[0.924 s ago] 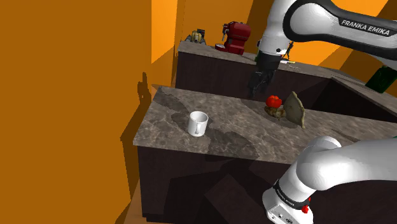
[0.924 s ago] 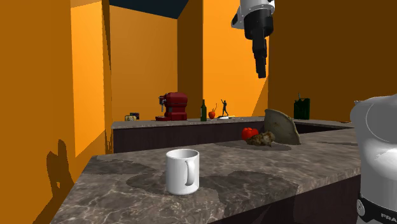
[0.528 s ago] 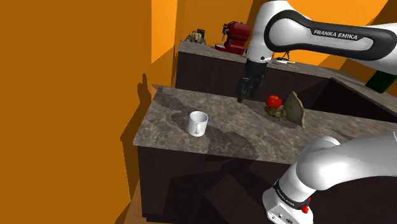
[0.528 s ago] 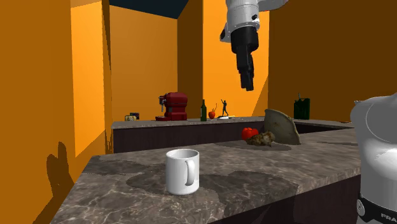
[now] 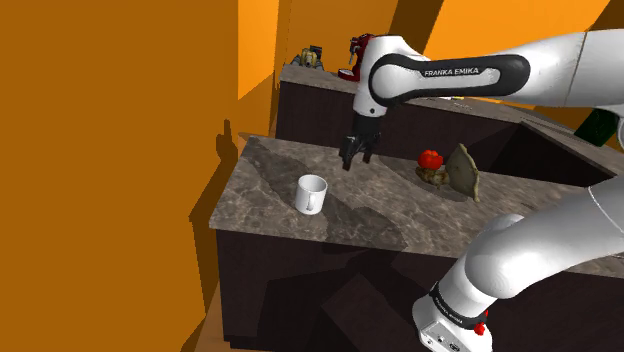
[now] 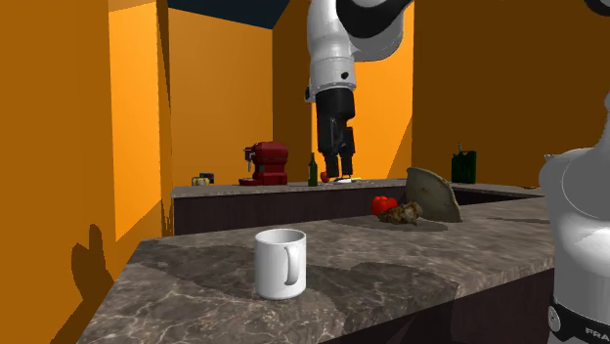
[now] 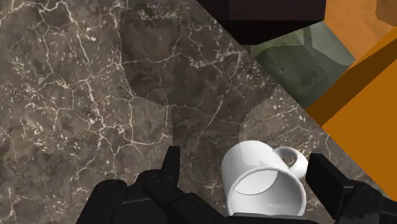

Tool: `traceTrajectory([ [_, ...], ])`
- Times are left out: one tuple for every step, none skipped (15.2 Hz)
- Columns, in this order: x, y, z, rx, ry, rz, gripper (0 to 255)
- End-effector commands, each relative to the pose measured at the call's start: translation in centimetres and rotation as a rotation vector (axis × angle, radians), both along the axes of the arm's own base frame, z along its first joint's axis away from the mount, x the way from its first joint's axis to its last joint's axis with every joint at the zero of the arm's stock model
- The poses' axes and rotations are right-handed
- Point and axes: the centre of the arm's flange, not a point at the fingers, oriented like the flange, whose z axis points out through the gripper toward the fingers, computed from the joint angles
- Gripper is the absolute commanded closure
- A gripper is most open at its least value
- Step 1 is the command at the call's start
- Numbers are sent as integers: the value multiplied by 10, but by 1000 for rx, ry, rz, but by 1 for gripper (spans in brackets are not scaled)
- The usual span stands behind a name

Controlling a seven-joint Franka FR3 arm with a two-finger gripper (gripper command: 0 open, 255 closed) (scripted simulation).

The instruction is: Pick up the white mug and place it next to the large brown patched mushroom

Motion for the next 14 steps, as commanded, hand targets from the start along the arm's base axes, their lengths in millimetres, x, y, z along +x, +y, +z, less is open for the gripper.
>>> traceTrajectory([
  [19,3,-20,2,1,-8,0],
  [28,3,-29,2,2,-12,0],
  [38,3,-39,3,3,-16,0],
  [47,4,-48,4,4,-19,0],
  [56,4,-58,4,5,-23,0],
  [66,5,-67,5,6,-27,0],
  [75,5,-77,6,8,-31,0],
  [84,5,-86,6,9,-34,0],
  [94,5,-96,7,10,-38,0],
  [103,6,-105,8,11,-42,0],
  [105,6,-107,8,11,-43,0],
  [104,6,-112,8,11,-43,0],
  [104,6,-118,8,11,-43,0],
  [103,6,-123,8,11,-43,0],
])
